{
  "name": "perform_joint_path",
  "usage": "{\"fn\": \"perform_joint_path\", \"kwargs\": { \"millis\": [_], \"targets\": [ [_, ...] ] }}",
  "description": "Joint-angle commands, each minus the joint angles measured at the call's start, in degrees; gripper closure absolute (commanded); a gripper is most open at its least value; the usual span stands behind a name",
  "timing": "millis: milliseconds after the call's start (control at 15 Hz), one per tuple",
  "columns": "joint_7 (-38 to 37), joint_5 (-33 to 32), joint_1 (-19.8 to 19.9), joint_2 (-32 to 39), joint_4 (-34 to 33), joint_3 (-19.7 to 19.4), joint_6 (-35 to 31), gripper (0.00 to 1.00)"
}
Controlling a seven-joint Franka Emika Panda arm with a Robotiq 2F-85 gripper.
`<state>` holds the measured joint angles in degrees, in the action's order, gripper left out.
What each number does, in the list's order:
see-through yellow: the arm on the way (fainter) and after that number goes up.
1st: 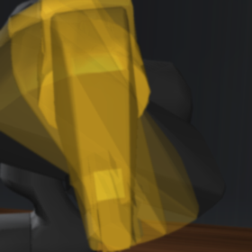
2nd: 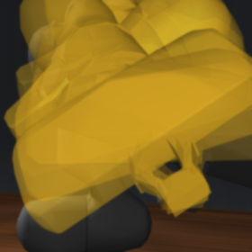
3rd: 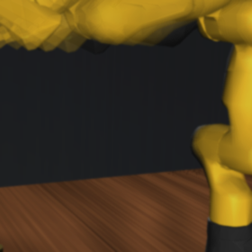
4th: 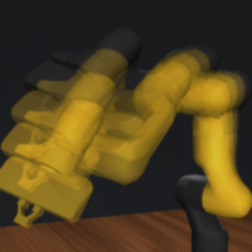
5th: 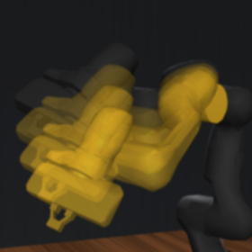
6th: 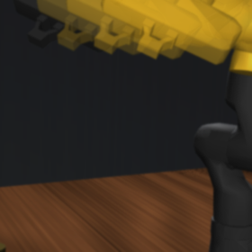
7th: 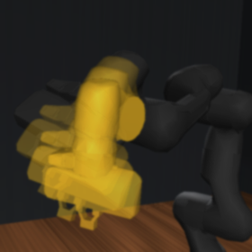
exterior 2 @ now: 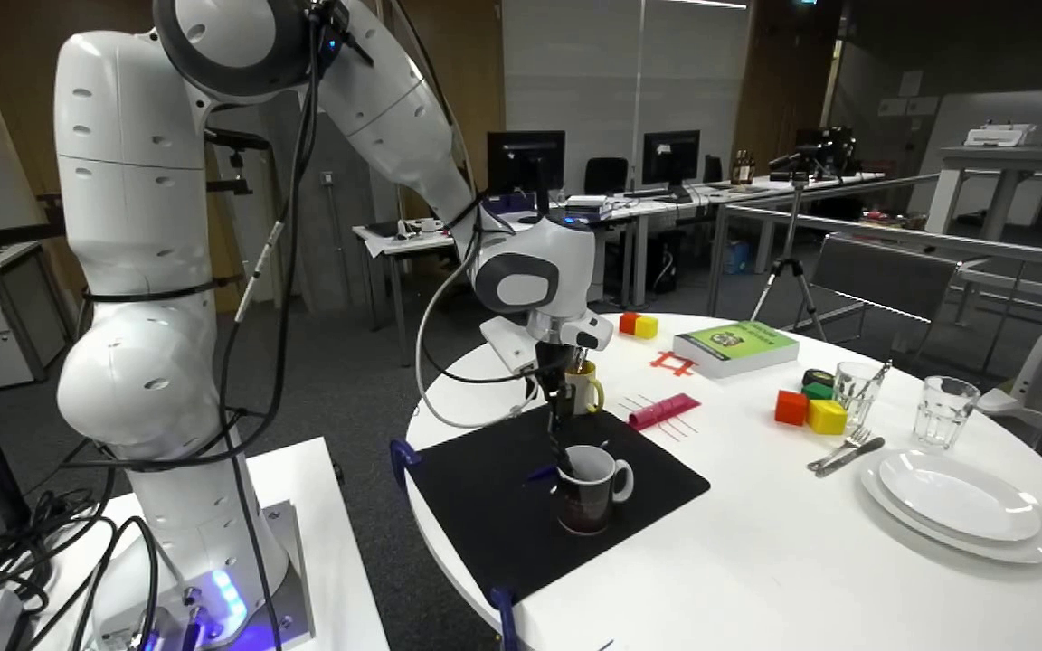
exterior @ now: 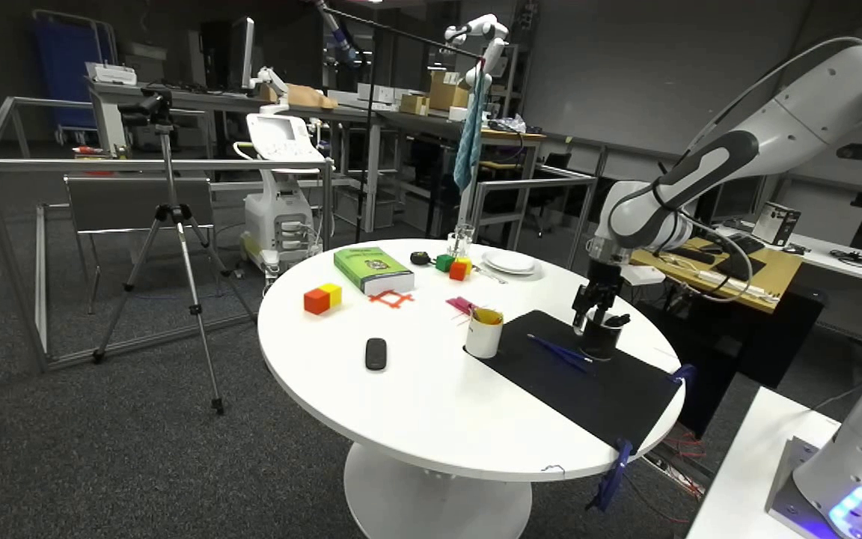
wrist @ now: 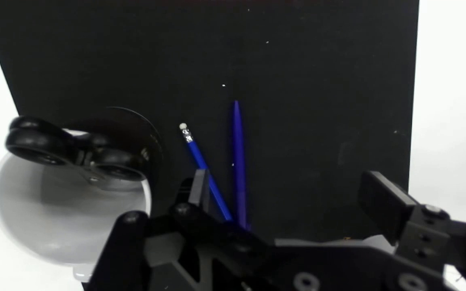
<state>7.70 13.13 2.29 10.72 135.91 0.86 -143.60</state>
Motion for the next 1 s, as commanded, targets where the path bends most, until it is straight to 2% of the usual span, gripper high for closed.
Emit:
{"fn": "perform_joint_path", "kwargs": {
  "millis": [0, 933],
  "targets": [
    [0.9, 0.9, 0.6, 1.1, 0.0, 0.2, -3.0, 0.0],
    [1.1, 1.1, 2.4, 7.7, 0.9, 1.3, -13.2, 0.0]
  ]
}}
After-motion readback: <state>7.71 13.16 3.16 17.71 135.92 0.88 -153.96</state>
